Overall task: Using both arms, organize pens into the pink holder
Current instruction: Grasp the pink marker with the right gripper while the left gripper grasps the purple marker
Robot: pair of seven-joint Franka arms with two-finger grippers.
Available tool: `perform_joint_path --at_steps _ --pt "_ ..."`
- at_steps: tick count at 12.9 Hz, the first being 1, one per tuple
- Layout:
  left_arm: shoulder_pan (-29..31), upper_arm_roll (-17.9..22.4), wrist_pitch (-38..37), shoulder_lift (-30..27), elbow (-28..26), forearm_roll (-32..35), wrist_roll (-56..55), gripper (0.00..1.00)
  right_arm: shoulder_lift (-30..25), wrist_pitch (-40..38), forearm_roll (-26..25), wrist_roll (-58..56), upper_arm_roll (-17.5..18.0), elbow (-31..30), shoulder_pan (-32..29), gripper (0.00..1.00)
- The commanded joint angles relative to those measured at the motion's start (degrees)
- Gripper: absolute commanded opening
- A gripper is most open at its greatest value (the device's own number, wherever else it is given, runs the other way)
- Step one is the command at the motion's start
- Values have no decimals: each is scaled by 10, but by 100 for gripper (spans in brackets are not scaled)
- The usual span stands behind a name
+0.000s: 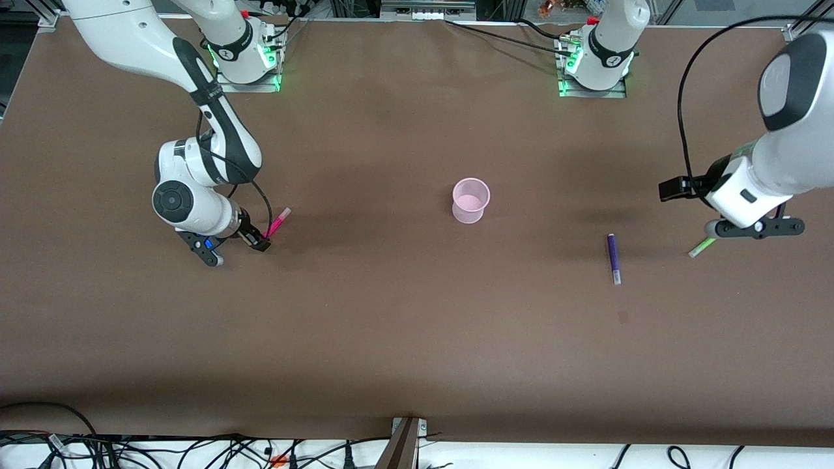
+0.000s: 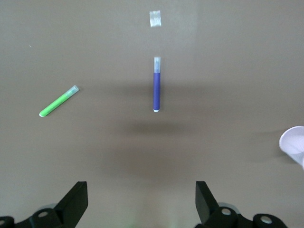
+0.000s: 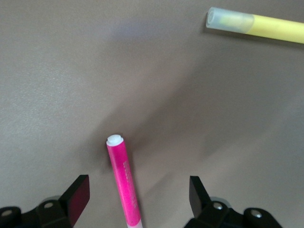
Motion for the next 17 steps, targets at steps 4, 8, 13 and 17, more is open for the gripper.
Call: perform_joint_path --at_steps 4,8,13,17 --pt "17 -5 195 -28 -196 2 20 100 23 41 6 24 2 -3 1 84" --pt "14 -5 404 17 -312 2 8 100 32 57 6 25 2 -3 1 67" --pt "11 -5 600 90 -388 2 6 100 28 52 6 21 3 5 1 0" --pt "11 -5 648 123 -388 4 6 68 -24 -56 7 23 7 44 2 0"
